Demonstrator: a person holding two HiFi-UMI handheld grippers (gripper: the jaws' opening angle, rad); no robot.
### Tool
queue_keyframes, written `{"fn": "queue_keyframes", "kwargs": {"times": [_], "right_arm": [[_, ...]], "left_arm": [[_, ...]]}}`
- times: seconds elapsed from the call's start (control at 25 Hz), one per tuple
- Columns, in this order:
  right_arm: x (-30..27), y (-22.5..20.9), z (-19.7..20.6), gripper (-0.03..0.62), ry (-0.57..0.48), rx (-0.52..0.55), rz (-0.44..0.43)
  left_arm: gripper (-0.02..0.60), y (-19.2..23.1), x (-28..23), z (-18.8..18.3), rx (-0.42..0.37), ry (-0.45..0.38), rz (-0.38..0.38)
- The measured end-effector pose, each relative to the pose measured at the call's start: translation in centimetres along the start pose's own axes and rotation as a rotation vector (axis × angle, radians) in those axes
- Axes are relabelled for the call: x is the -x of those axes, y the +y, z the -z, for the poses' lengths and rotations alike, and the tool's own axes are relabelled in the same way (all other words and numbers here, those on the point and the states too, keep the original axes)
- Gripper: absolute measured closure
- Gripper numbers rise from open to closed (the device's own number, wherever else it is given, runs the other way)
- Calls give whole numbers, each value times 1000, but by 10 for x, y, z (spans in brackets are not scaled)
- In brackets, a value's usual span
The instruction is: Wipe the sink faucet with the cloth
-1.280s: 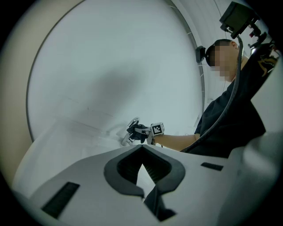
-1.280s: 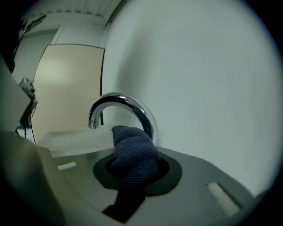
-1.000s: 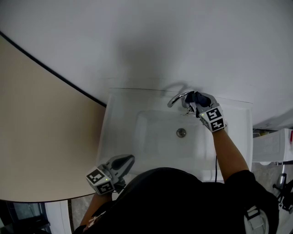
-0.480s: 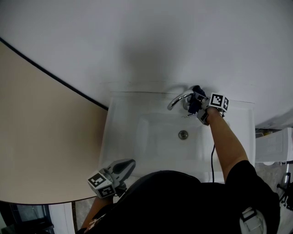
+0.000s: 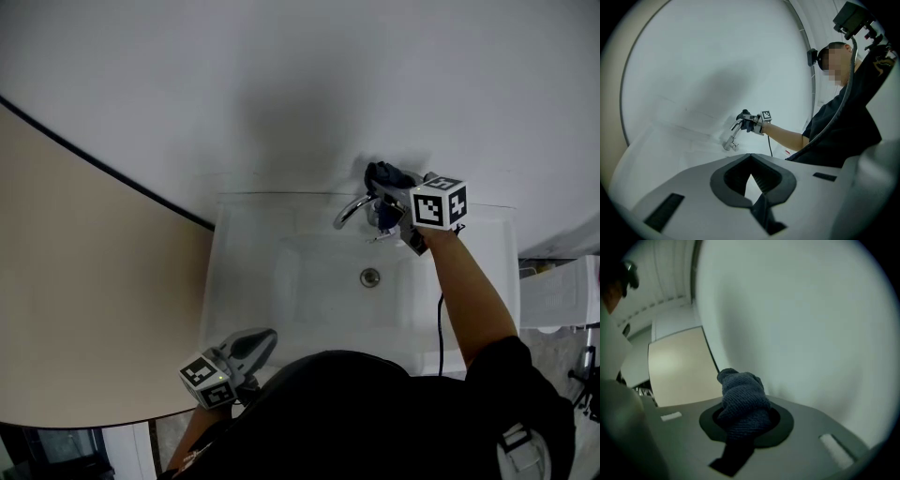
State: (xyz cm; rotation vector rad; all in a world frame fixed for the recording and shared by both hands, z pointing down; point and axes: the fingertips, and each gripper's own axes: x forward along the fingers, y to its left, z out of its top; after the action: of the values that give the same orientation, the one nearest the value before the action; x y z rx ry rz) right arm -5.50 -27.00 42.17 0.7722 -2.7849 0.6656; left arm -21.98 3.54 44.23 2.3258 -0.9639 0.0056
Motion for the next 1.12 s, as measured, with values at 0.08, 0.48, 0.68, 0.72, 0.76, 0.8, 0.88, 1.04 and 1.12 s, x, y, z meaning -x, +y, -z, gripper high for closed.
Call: {"fn": "queue_keyframes", "kwargs": {"times": [0.08, 0.48, 0.68, 0.72, 0.76, 0.8, 0.88, 1.04, 1.12], "right_arm": [[-9, 25, 1, 548, 91, 241, 35], [-52, 113, 164, 539, 595, 1038, -54], [-5, 59, 146, 539, 338, 532, 92], [5, 38, 146, 539, 317, 432, 132], [13, 20, 151, 539, 319, 368, 162], [18, 8, 158, 539, 331, 335, 177], [19, 6, 165, 537, 360, 355, 178], [-6, 49, 173, 537, 462, 577, 115], [-15, 46, 192, 537, 552, 617, 124]], "left_arm": [[581, -2, -3, -2, 4, 0, 6], [581, -3, -3, -1, -4, 28, -34], [581, 2, 3, 5, 0, 47, -56], [581, 1, 3, 4, 11, 42, -51], [581, 0, 1, 4, 19, 40, -45], [581, -2, -1, 5, 22, 42, -38], [581, -7, -7, 5, 19, 52, -23], [581, -14, -18, 3, 5, 64, -3], [581, -16, -19, 1, -8, 61, -5]]}}
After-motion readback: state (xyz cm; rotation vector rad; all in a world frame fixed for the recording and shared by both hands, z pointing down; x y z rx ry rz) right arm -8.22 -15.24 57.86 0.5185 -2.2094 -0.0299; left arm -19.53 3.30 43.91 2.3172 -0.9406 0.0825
